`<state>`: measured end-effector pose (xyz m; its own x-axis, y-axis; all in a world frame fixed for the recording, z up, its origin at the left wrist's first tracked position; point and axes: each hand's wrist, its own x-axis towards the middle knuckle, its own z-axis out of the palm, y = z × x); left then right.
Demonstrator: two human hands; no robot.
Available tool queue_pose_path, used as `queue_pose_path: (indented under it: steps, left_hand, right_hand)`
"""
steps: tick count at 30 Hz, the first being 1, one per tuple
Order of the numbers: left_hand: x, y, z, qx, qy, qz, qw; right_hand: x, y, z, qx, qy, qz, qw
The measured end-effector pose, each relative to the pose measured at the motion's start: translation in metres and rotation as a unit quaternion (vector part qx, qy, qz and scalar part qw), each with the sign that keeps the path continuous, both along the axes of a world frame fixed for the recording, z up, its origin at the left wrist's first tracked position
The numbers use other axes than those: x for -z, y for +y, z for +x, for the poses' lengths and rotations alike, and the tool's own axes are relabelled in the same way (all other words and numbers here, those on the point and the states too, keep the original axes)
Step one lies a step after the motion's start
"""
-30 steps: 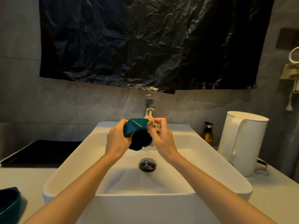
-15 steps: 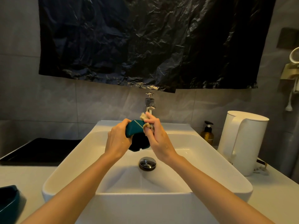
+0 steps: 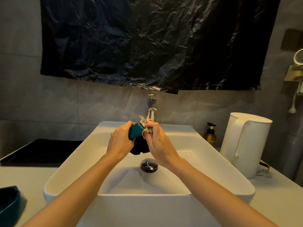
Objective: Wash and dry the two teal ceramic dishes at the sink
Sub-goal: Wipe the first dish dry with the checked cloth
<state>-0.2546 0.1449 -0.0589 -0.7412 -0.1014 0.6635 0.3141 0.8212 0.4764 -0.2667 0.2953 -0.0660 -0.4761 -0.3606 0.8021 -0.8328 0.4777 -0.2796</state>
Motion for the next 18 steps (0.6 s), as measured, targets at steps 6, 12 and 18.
queue_pose_path:
  steps: [6,12,18]
  left_hand:
    - [0.0,-0.001,-0.001,0.003,-0.003,0.005,1.0]
    - [-0.006,-0.003,-0.006,0.044,-0.016,0.142,0.989]
    - [-0.01,0.0,-0.004,0.112,-0.035,0.2,0.973]
  right_hand:
    - [-0.002,-0.006,0.001,-0.022,0.037,0.021,0.999]
    - [-0.003,0.009,-0.002,-0.054,-0.076,-0.056,0.994]
    - [-0.005,0.006,-0.001,-0.015,-0.072,-0.102,0.992]
